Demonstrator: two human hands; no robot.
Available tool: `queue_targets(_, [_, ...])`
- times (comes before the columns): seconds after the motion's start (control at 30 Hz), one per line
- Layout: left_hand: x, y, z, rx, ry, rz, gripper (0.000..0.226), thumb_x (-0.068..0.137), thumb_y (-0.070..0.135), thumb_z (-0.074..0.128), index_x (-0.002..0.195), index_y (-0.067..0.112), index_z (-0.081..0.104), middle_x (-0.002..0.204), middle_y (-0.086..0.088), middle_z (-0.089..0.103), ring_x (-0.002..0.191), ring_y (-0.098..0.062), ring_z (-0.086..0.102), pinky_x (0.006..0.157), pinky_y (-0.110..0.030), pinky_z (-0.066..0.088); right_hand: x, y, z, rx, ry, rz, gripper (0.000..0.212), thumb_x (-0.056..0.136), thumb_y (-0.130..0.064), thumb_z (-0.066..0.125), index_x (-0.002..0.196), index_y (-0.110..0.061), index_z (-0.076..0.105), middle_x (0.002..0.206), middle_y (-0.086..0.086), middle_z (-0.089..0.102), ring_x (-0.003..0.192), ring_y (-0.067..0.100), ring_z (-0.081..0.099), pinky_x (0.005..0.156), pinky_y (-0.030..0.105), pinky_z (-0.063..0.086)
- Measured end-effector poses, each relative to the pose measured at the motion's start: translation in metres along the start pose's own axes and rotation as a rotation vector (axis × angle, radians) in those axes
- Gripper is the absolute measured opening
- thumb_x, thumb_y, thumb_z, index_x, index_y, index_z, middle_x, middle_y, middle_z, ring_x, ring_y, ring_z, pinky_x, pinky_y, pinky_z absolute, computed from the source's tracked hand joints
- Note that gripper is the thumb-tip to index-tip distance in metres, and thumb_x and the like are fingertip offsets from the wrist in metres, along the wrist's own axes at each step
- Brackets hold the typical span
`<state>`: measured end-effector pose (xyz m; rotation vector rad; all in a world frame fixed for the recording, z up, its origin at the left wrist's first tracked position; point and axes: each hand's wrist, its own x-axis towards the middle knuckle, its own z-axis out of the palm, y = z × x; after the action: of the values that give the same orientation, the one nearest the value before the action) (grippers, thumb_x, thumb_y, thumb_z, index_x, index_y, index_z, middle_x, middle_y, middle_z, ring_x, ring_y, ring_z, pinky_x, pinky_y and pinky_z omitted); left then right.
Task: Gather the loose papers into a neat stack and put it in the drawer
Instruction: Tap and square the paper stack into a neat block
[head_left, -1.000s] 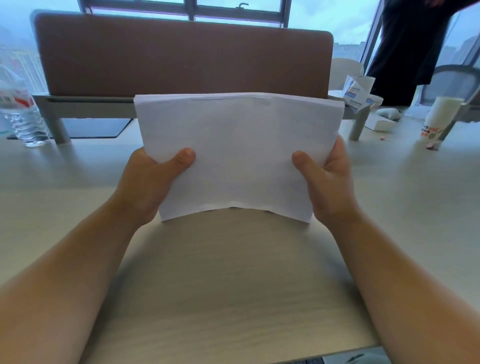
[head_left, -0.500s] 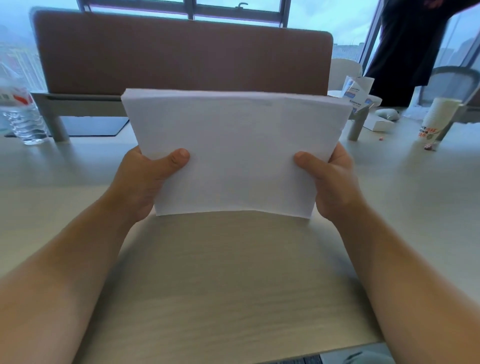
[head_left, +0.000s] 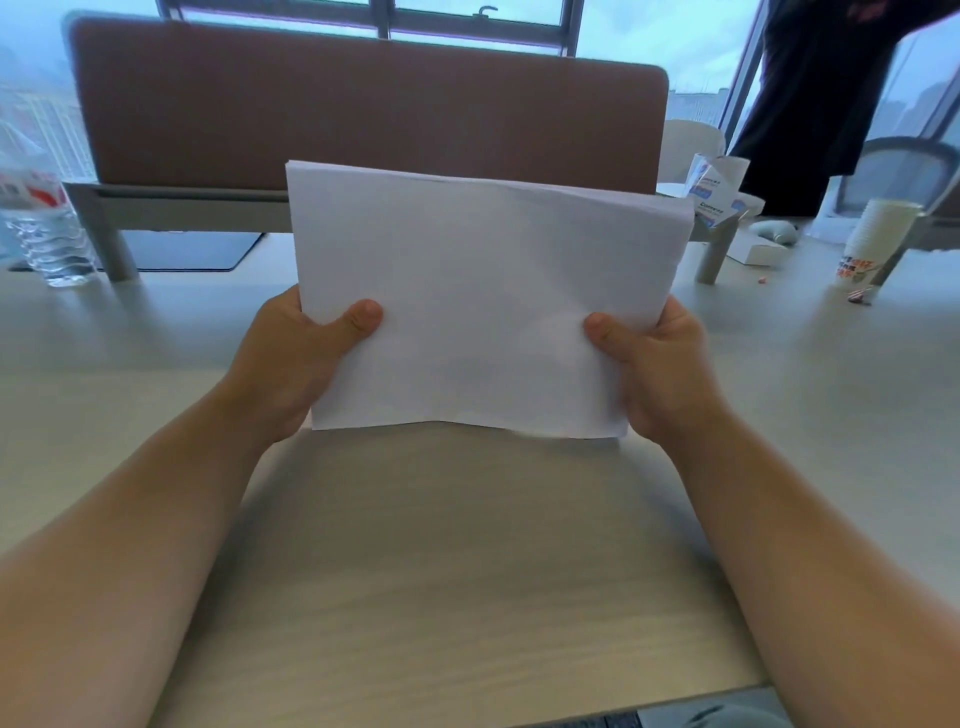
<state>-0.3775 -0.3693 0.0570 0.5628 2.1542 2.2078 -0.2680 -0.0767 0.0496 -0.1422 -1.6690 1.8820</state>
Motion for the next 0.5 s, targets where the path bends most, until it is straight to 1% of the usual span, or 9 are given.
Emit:
queue_targets(0.07, [0.002,0.002,-0.001,-0.078,-0.010,-0.086,0.028,0.096,0.038,0.071,0.119,0.023,0.073,0.114,0.001,0.080,0.107,-0.026,0.076,0.095,-0.047,0.060,-0.001,0.000,0.003,0.025,0.044,0.016,0.031,0.087,0.007,0.071,0.101,-0.021,0.075,0.101,0.002,0.081,0.092,0.023,0.076,0.086,0.044,0.061])
queue_targets(0.1, [0.003,0.004,-0.001,-0.155,-0.023,-0.152,0.028,0.100,0.036,0.066,0.124,0.021,0.071,0.118,-0.002,0.079,0.113,-0.028,0.074,0.097,-0.047,0.059,-0.001,-0.001,0.004,0.048,0.073,0.030,0.031,0.088,0.007,0.071,0.102,-0.020,0.074,0.100,0.001,0.081,0.091,0.022,0.076,0.083,0.042,0.062])
queue_targets(0.2, [0.002,0.008,0.001,-0.540,-0.045,-0.257,0.040,0.103,0.032,0.057,0.140,0.018,0.063,0.132,-0.005,0.074,0.126,-0.027,0.068,0.097,-0.042,0.060,-0.002,0.001,0.011,0.144,0.170,0.090,0.030,0.089,0.006,0.071,0.108,-0.018,0.072,0.099,0.001,0.081,0.088,0.020,0.077,0.077,0.039,0.062])
queue_targets(0.27, [-0.003,0.009,0.005,-0.762,-0.113,-0.231,0.048,0.104,0.035,0.052,0.149,0.019,0.056,0.143,-0.006,0.066,0.131,-0.028,0.065,0.104,-0.049,0.056,-0.004,0.004,0.018,0.225,0.216,0.131,0.029,0.090,0.006,0.070,0.107,-0.017,0.071,0.095,-0.001,0.081,0.082,0.018,0.077,0.071,0.037,0.063])
queue_targets(0.33, [-0.010,0.008,0.017,-0.785,-0.220,-0.193,0.051,0.101,0.039,0.057,0.147,0.020,0.057,0.145,-0.007,0.064,0.135,-0.031,0.061,0.110,-0.058,0.048,-0.006,0.006,0.026,0.305,0.243,0.168,0.027,0.092,0.007,0.067,0.103,-0.018,0.069,0.087,-0.004,0.081,0.074,0.015,0.077,0.062,0.034,0.062])
queue_targets(0.37, [-0.013,0.007,0.025,-0.749,-0.271,-0.190,0.056,0.094,0.040,0.069,0.144,0.019,0.058,0.140,-0.007,0.067,0.133,-0.031,0.062,0.110,-0.060,0.049,-0.007,0.007,0.029,0.342,0.246,0.182,0.027,0.093,0.007,0.066,0.101,-0.018,0.067,0.084,-0.005,0.080,0.072,0.014,0.077,0.059,0.033,0.062])
queue_targets(0.43, [-0.021,0.004,0.047,-0.632,-0.249,-0.219,0.074,0.080,0.038,0.085,0.145,0.015,0.057,0.131,-0.008,0.072,0.123,-0.030,0.069,0.101,-0.057,0.056,-0.010,0.008,0.034,0.400,0.231,0.207,0.027,0.094,0.008,0.064,0.102,-0.019,0.066,0.086,-0.004,0.081,0.072,0.015,0.077,0.058,0.033,0.061])
queue_targets(0.47, [-0.026,0.004,0.058,-0.573,-0.208,-0.234,0.069,0.085,0.035,0.081,0.145,0.012,0.056,0.130,-0.008,0.073,0.118,-0.030,0.072,0.094,-0.055,0.060,-0.012,0.008,0.036,0.418,0.207,0.226,0.027,0.095,0.007,0.063,0.106,-0.018,0.067,0.090,-0.002,0.081,0.075,0.017,0.078,0.060,0.036,0.062])
queue_targets(0.5, [-0.029,0.005,0.068,-0.513,-0.154,-0.234,0.054,0.093,0.031,0.073,0.142,0.013,0.057,0.128,-0.007,0.075,0.115,-0.029,0.073,0.088,-0.052,0.063,-0.014,0.009,0.038,0.423,0.175,0.253,0.028,0.095,0.006,0.063,0.111,-0.016,0.067,0.096,0.001,0.081,0.079,0.020,0.078,0.063,0.039,0.063])
